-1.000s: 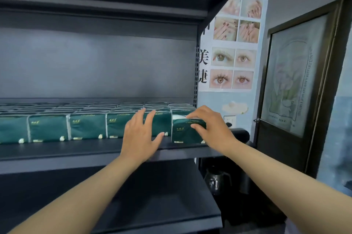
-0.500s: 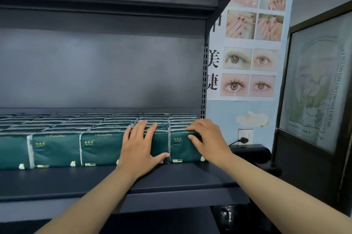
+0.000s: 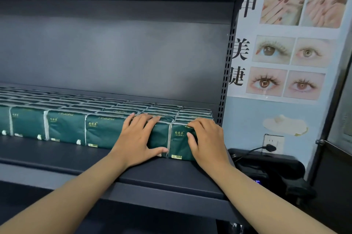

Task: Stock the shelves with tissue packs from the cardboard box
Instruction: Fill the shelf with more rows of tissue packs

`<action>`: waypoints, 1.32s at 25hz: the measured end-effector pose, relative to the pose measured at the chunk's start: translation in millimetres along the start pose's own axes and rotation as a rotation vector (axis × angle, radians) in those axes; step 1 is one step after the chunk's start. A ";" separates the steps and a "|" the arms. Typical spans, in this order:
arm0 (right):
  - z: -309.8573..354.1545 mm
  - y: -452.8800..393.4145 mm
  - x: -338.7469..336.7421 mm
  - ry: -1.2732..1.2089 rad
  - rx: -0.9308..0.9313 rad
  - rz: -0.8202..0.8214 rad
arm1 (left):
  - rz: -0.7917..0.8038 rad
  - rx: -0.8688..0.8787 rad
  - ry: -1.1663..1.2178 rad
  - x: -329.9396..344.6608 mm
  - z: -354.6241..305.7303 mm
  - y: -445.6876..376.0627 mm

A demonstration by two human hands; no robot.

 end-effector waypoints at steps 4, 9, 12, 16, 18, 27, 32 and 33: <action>2.3 0.4 -3.1 0.016 0.011 0.034 | 0.001 -0.008 -0.034 -8.0 -1.0 2.9; 21.0 3.4 -21.0 0.101 -0.026 0.038 | -0.019 -0.119 0.002 -38.8 8.3 22.2; 62.6 18.1 -32.8 0.100 -0.060 0.000 | -0.033 -0.136 0.066 -67.6 28.3 57.2; 145.0 62.6 -32.3 0.063 -0.049 -0.013 | 0.036 -0.118 0.104 -106.6 68.1 130.6; 192.3 93.9 -25.1 0.041 0.019 0.017 | 0.095 -0.083 0.112 -124.3 89.1 178.5; 344.7 252.7 42.1 -0.112 0.203 0.382 | 0.425 -0.176 0.097 -119.3 158.1 430.3; 390.9 357.1 113.8 -0.226 0.200 0.607 | 0.703 -0.318 0.115 -84.9 170.7 569.6; 399.0 380.2 129.1 -0.255 0.219 0.642 | 0.755 -0.333 0.114 -79.1 169.4 598.6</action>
Point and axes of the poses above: each hand's wrist, its own y-axis away from the middle knuckle, its own x-axis out of the palm, z = x × y, the point moved 2 cm from there along -y, towards the middle knuckle, and after that the axes turned 5 degrees about y, right-handed, at the moved point
